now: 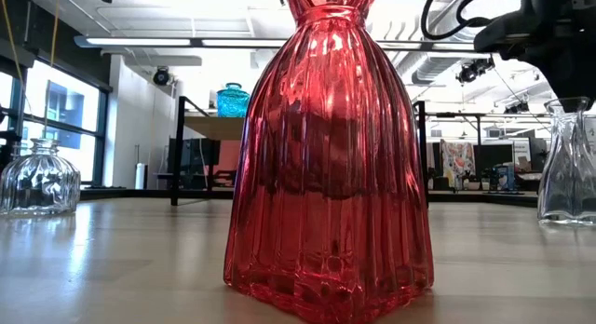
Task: Sort vases onto shelf
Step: Put the right transparent vase on the shelf aligned with the other transparent vase
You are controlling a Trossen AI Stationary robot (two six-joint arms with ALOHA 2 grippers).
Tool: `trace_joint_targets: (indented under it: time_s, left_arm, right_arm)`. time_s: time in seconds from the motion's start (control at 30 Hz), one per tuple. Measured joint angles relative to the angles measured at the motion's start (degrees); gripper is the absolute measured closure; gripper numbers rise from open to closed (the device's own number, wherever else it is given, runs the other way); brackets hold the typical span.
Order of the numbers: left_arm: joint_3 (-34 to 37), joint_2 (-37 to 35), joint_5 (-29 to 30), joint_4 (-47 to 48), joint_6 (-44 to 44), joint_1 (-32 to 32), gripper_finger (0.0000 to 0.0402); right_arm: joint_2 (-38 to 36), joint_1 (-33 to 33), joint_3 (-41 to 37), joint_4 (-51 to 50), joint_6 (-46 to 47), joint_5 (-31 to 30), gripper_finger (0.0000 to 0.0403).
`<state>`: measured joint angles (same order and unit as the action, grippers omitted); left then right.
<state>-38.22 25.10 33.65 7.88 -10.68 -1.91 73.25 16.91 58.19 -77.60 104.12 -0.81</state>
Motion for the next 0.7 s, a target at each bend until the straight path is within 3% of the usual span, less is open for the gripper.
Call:
trace_joint_targets:
  time_s: [0.1, 0.7]
  left_arm:
    - [0.0, 0.0, 0.01, 0.02, 0.0, 0.0, 0.0337]
    - [0.0, 3.92, 1.18, 1.92, 3.13, 0.0, 0.0324]
  right_arm:
    - [-0.06, 0.0, 0.02, 0.02, 0.04, -0.07, 0.0397]
    - [-0.31, 0.02, 3.71, 1.58, -0.01, 0.4, 0.0402]
